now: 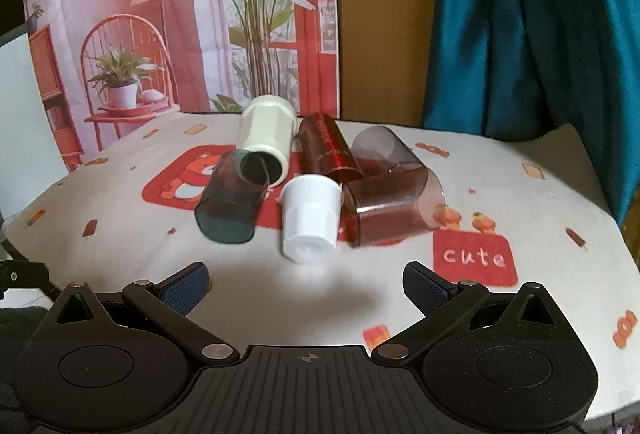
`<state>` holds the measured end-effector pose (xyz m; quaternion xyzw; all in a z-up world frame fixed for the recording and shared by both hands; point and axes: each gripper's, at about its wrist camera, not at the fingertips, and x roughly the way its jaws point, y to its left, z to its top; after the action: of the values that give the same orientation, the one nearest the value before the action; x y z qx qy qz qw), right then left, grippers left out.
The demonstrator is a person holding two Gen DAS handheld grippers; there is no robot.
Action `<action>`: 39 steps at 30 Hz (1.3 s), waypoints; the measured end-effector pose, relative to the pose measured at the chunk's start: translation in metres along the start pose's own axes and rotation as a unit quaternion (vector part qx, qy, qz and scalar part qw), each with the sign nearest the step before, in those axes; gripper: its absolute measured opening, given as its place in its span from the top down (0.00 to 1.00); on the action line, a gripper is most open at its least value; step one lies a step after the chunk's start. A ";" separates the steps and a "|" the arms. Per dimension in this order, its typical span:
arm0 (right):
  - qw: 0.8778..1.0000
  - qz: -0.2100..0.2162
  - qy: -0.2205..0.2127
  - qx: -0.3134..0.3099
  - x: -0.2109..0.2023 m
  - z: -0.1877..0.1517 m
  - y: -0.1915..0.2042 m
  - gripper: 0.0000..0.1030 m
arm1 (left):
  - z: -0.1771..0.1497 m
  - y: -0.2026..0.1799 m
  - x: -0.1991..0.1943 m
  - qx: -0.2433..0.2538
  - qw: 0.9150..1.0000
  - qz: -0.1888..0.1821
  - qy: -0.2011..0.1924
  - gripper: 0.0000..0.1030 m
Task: Flip cup upright
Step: 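Move the right gripper to the tipped dark grey translucent cup and grasp it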
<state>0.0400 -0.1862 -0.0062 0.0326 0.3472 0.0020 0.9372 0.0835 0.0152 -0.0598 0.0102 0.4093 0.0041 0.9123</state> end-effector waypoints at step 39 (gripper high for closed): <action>0.989 0.120 -0.046 -0.067 0.094 0.039 0.033 0.22 | 0.087 0.005 0.073 -0.080 0.996 0.034 0.004 0.01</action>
<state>0.1371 -0.1531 -0.0361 0.0109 0.2968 0.1362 0.9451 0.1967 0.0201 -0.0567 -0.0488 0.4109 0.0679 0.9078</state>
